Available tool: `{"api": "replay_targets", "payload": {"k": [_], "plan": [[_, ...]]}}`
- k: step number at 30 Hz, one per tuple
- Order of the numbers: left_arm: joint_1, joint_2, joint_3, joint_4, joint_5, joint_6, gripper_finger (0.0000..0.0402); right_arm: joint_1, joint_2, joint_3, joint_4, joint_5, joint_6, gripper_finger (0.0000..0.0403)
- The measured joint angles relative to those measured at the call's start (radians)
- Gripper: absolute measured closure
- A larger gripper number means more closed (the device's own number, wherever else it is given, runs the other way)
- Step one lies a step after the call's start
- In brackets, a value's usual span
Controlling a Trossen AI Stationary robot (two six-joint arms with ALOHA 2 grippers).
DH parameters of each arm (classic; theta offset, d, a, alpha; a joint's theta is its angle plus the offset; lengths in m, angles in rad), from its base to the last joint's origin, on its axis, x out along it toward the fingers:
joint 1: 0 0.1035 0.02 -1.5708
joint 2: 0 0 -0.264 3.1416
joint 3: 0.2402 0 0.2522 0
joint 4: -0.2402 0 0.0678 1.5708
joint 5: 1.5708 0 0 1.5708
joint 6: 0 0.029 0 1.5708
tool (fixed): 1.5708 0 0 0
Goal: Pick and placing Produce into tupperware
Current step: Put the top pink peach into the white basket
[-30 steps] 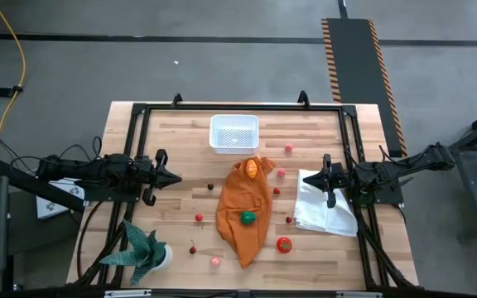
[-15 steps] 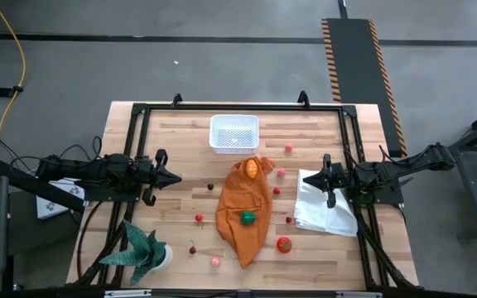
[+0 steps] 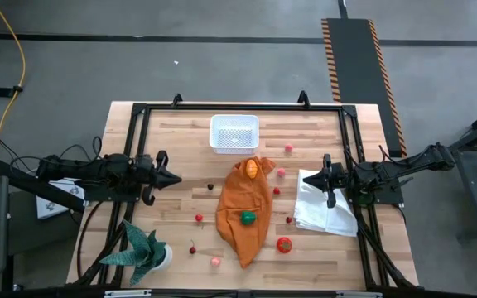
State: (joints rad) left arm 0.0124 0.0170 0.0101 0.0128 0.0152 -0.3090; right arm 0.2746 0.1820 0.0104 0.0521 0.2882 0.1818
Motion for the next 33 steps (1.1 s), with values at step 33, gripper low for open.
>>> {"api": "replay_targets", "payload": {"k": [33], "plan": [[0.0,0.0,0.0,0.014,-0.073,-1.005,0.0401,0.0,0.0,0.0,0.519,0.173,0.612,0.0402]]}}
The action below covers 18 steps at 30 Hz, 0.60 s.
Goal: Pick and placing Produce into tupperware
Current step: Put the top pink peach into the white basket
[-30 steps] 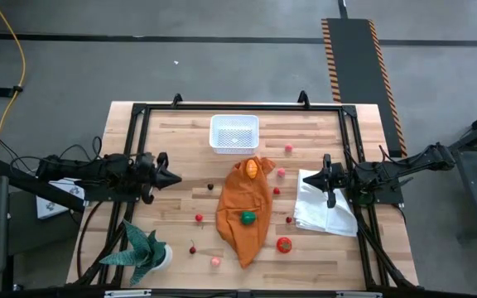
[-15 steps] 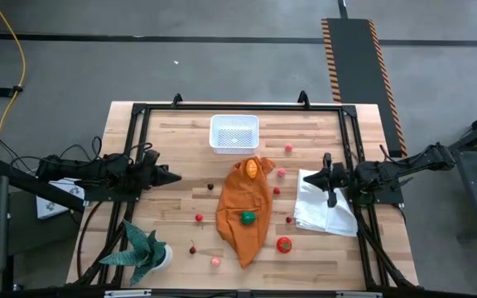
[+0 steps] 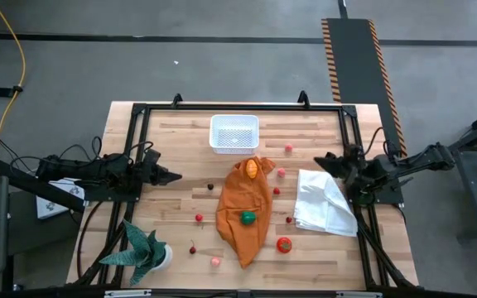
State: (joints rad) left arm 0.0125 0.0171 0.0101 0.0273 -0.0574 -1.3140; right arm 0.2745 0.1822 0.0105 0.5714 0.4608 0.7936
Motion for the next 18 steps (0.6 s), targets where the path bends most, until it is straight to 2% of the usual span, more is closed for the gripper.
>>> {"api": "replay_targets", "payload": {"k": [6,10,13,18], "plan": [[0.0,0.0,0.0,0.026,-0.16,0.064,0.0401,0.0,0.002,0.001,0.169,0.199,-0.007,0.0402],[0.0,0.0,0.0,0.031,-0.25,0.117,0.0401,0.0,0.017,0.09,0.122,0.209,-0.086,0.0402],[0.0,0.0,0.0,0.033,-0.261,0.151,0.0401,0.0,0.088,0.231,-0.065,0.209,-0.128,0.0402],[0.0,0.0,0.0,0.033,-0.26,0.158,0.0401,0.0,0.289,0.524,-0.525,0.209,-0.116,0.0402]]}}
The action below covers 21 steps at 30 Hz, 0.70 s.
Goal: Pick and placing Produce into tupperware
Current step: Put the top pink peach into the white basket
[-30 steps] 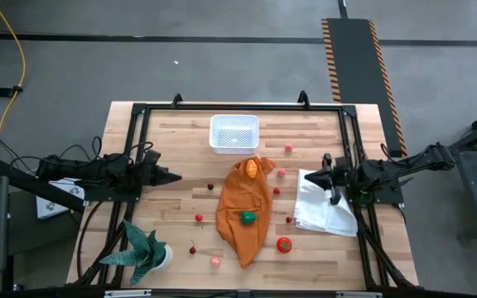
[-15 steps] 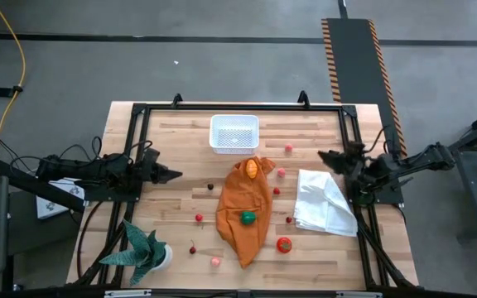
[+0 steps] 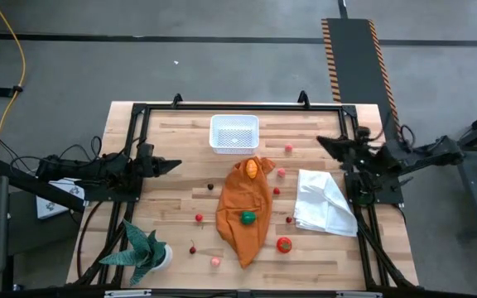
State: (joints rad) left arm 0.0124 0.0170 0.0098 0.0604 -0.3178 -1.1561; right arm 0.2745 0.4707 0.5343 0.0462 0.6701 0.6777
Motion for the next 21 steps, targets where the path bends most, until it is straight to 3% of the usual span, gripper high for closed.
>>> {"api": "replay_targets", "payload": {"k": [5,10,16,21], "plan": [[0.0,0.0,0.0,-0.001,0.023,0.001,0.0401,-0.001,0.212,0.242,-0.338,0.021,0.037,0.0398],[0.0,0.0,0.0,-0.002,0.051,0.002,0.0401,-0.039,0.395,0.411,-0.486,0.01,0.04,0.0351],[0.0,0.0,0.0,-0.005,0.11,0.003,0.0401,-0.136,0.603,0.563,-0.601,-0.112,0.065,0.0263],[0.0,0.0,0.0,-0.006,0.164,0.003,0.0401,-0.221,0.773,0.657,-0.712,-0.22,0.07,0.023]]}}
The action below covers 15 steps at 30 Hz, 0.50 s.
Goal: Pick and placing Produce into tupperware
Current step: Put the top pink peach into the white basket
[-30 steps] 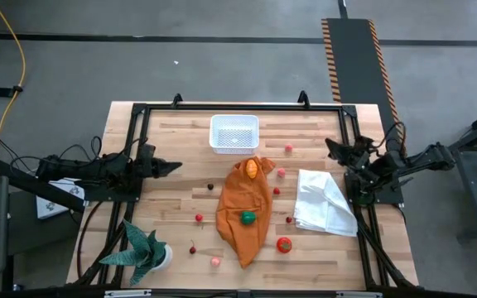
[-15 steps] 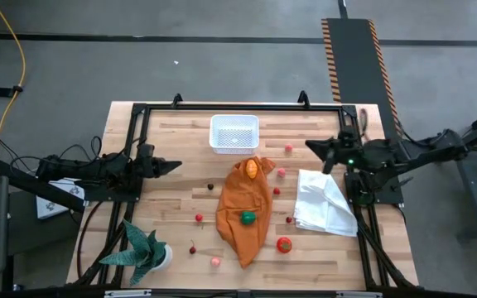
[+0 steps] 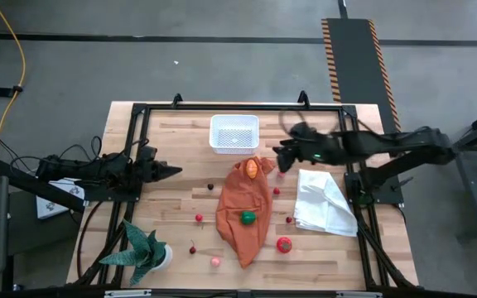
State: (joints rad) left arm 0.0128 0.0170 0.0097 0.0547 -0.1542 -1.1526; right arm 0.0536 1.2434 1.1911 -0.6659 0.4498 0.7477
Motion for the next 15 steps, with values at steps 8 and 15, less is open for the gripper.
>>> {"api": "replay_targets", "payload": {"k": [8,15], "plan": [[0.0,0.0,0.0,-0.001,0.045,0.0,0.0401,-0.125,0.197,0.14,-0.267,-0.119,-0.013,0.0227],[0.0,0.0,0.0,-0.001,0.05,-0.004,0.0401,-0.215,0.289,0.14,-0.359,-0.149,-0.072,0.0227]]}}
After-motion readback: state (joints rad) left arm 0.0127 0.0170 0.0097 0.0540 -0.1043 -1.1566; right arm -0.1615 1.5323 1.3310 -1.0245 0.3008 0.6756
